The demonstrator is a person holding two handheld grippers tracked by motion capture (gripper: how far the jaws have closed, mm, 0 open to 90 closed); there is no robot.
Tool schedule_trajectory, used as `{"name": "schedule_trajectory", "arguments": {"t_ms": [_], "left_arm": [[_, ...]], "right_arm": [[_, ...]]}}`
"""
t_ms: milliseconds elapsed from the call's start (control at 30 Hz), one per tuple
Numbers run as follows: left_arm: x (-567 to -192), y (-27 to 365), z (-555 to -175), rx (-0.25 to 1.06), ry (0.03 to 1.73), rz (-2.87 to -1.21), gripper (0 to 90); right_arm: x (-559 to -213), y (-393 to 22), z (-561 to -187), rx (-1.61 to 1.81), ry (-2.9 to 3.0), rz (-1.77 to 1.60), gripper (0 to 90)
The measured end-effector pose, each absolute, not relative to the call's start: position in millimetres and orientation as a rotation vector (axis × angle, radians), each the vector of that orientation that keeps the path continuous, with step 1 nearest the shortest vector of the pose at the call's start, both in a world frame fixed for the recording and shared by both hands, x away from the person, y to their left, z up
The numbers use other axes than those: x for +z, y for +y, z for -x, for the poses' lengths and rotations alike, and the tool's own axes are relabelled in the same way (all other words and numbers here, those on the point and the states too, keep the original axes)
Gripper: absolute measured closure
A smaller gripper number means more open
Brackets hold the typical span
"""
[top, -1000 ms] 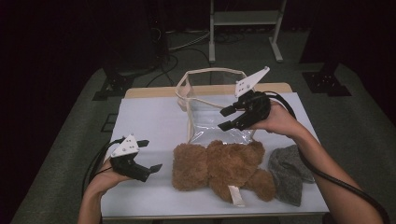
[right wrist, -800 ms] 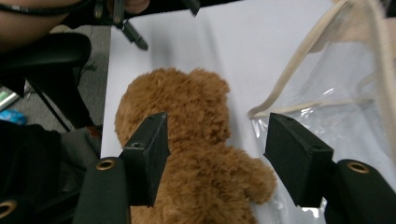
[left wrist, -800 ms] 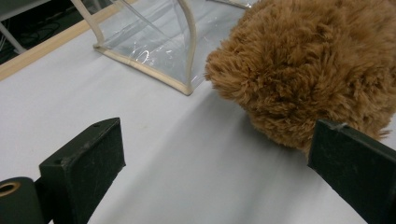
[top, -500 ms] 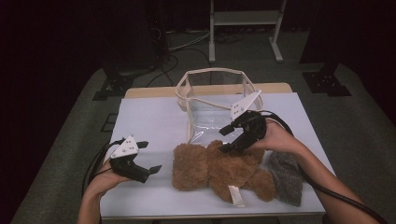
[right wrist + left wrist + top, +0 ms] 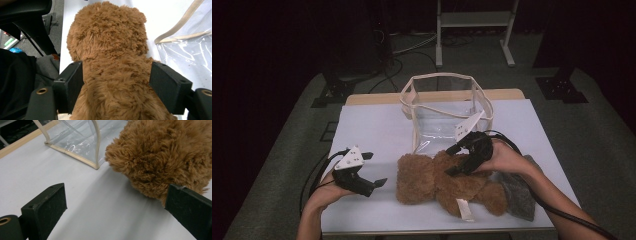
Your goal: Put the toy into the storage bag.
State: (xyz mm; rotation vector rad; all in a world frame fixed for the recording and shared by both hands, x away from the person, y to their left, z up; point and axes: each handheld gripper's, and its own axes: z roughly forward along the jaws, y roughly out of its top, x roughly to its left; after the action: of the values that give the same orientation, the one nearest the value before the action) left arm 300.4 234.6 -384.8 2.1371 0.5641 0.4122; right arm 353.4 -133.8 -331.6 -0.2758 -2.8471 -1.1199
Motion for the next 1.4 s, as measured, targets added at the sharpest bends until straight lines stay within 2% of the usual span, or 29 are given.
{"name": "schedule_trajectory", "arguments": {"t_ms": [1000, 1400], "left_arm": [[-388.9, 236.4, -301.2, 0.398, 0.571, -2.154, 3.1], [-389.2, 236.8, -301.1, 0.398, 0.571, -2.155, 3.1]], "right_arm": [[-366.1, -124.6, -345.2, -1.066, -2.923, 0.242, 18.6], [-374.6, -128.3, -345.2, -1.062, -2.930, 0.240, 18.2]]}}
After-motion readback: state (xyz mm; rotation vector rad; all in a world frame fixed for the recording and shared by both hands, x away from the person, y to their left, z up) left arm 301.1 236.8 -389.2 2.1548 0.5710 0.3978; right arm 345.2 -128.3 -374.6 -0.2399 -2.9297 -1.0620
